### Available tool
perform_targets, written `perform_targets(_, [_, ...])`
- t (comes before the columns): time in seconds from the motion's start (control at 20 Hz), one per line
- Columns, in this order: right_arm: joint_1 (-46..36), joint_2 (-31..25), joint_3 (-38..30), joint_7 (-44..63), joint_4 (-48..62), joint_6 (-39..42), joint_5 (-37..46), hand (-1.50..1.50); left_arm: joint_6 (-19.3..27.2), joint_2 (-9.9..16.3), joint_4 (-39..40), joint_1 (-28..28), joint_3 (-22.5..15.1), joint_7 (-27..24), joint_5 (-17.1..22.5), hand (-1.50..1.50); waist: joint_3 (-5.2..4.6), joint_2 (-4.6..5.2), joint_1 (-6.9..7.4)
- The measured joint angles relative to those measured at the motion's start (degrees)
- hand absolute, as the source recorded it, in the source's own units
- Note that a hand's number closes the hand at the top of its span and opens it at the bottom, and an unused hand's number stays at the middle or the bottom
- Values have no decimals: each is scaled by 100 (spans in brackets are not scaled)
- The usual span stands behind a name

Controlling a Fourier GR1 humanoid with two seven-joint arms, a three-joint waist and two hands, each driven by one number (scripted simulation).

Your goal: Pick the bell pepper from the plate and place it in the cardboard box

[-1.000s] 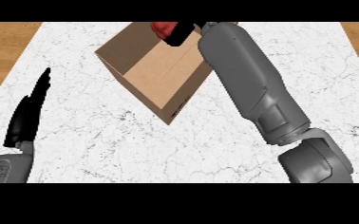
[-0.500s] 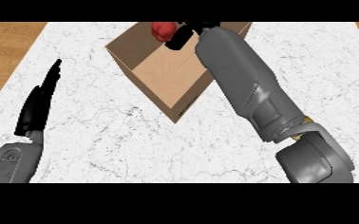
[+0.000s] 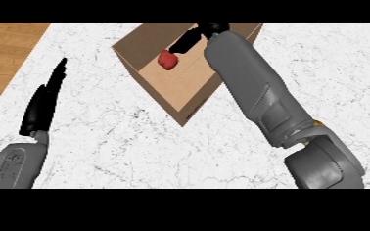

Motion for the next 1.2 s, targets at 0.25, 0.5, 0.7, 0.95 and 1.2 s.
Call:
perform_targets(0.25, [90,0,-334,-587,-185,-388,-390,-150,10,11,-1,-2,38,27,-5,0,5,-23,-83])
perform_targets(0.5, [112,-92,-842,-985,-341,-510,-865,-150,-26,88,3,153,163,-53,60,0,6,-55,-214])
perform_targets(0.7, [236,-365,-1174,-1368,-367,-179,-1184,-150,-28,108,-91,298,216,-51,78,0,8,-86,-306])
perform_targets(0.95, [480,-977,-1424,-1637,-287,314,-1395,-150,11,107,-249,500,268,-18,69,0,10,-122,-413])
perform_targets(1.2, [790,-1594,-1518,-1891,-215,781,-1453,-150,27,108,-183,534,346,-53,60,0,9,-138,-501])
